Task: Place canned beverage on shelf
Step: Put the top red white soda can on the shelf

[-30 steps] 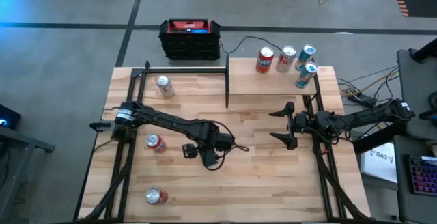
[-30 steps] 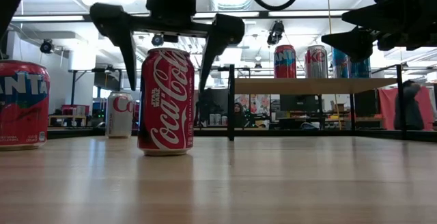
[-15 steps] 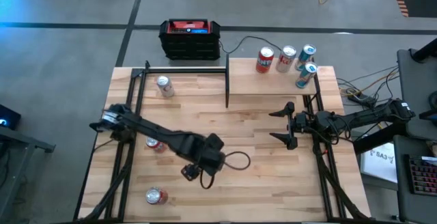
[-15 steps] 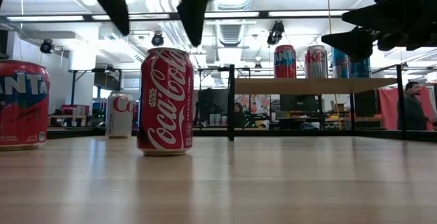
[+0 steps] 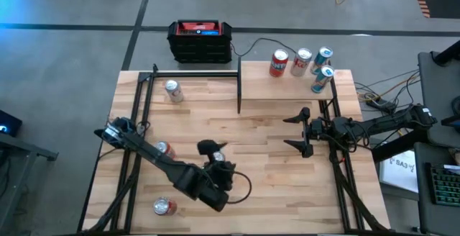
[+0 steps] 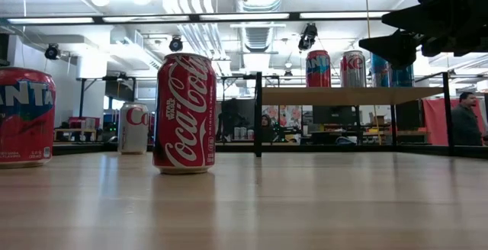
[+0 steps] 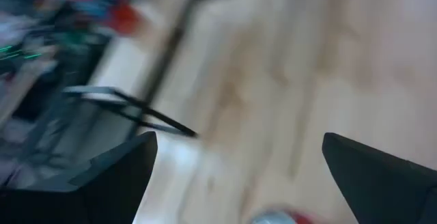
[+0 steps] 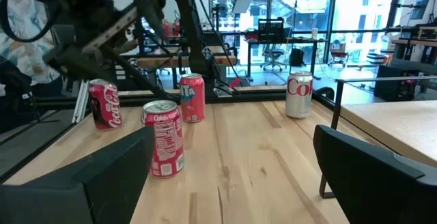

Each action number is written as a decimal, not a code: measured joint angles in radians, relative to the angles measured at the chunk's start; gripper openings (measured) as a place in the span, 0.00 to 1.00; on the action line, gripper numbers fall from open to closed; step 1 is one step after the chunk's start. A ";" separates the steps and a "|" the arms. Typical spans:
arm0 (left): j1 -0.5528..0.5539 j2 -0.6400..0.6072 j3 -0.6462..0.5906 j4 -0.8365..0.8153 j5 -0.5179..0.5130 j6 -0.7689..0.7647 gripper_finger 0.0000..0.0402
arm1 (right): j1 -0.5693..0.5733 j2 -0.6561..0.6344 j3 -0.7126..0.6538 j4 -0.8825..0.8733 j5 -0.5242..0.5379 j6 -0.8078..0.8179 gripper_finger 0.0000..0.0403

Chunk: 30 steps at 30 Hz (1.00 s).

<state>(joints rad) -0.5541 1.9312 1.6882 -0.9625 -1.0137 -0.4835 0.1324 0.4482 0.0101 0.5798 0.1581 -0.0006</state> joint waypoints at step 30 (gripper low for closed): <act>0.011 0.140 0.000 0.003 -0.427 -1.046 0.99 | 0.000 0.000 0.000 0.000 0.000 0.000 0.95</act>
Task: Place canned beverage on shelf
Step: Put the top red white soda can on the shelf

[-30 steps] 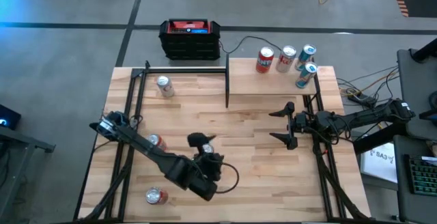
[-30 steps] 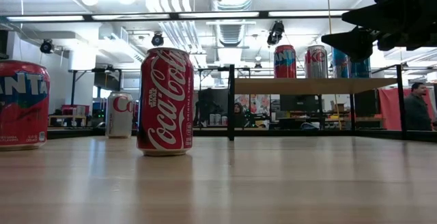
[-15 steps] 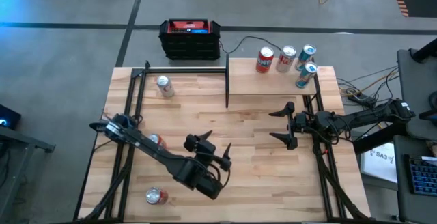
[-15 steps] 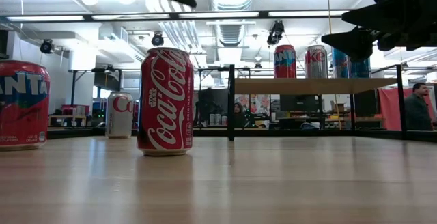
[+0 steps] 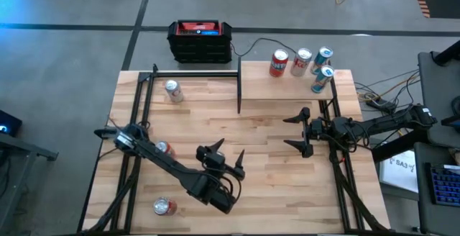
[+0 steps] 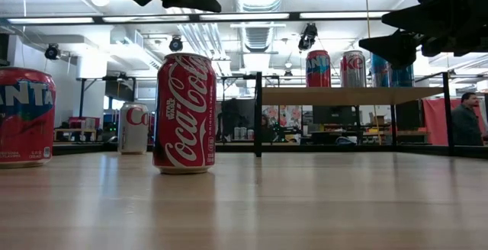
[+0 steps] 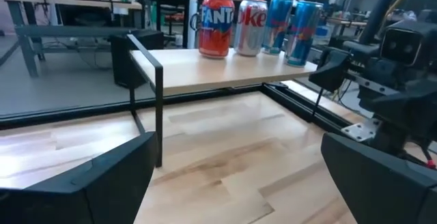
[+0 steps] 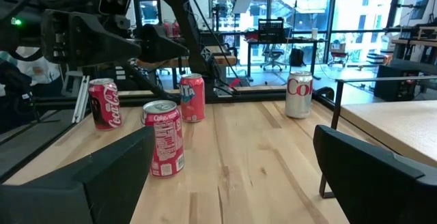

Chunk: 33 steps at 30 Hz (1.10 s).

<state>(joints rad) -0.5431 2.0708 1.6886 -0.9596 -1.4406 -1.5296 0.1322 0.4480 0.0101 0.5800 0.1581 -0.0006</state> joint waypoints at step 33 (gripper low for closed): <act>-0.050 0.026 -0.002 -0.480 0.389 -0.653 0.99 | 0.000 0.000 0.000 0.000 0.000 0.000 0.95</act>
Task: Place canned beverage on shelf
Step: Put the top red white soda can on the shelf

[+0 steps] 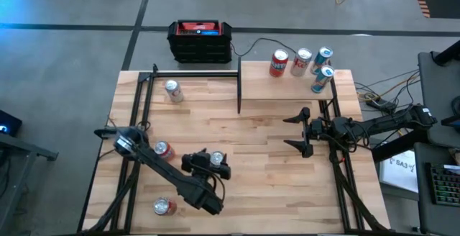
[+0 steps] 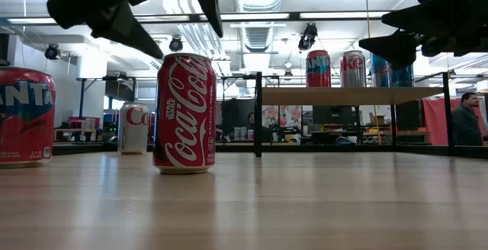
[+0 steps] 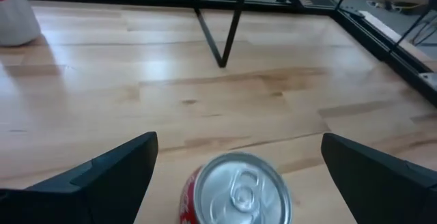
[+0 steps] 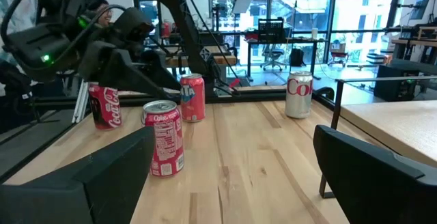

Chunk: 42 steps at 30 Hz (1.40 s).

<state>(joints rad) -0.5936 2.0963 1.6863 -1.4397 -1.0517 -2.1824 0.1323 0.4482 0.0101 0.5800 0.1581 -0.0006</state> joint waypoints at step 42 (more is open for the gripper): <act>-0.011 0.286 0.054 -0.012 -0.046 -0.116 0.90 | 0.000 0.000 0.000 0.000 0.000 0.000 0.95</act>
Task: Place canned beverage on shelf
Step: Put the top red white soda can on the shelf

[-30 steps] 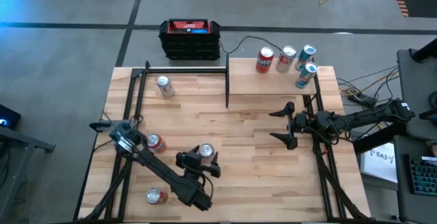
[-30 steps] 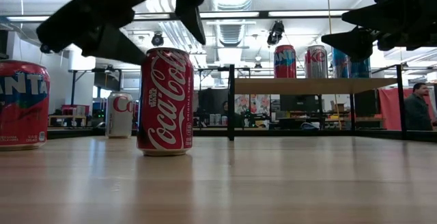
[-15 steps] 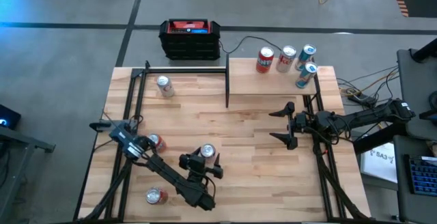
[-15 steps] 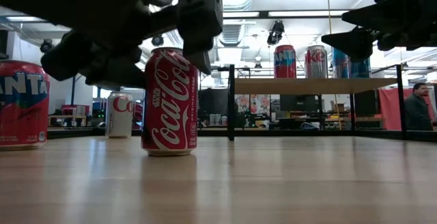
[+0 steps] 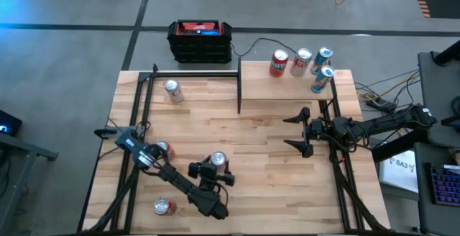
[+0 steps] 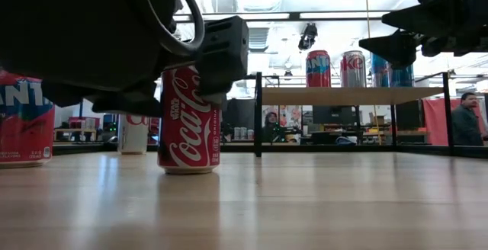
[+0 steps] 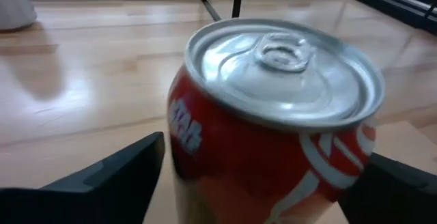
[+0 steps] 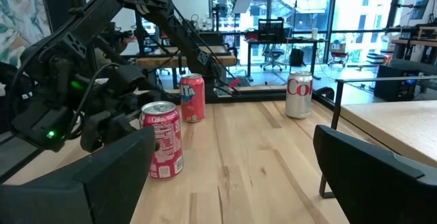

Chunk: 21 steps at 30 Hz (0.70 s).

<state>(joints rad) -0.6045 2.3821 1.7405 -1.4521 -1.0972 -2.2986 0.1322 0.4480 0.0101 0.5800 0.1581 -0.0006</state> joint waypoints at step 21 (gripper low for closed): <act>0.024 0.000 0.008 0.020 -0.097 -0.039 0.71 | 0.000 0.000 0.000 0.000 0.000 0.000 0.95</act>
<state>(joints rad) -0.5804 2.3821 1.7489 -1.4322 -1.1943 -2.3376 0.1326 0.4484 0.0101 0.5800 0.1581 -0.0006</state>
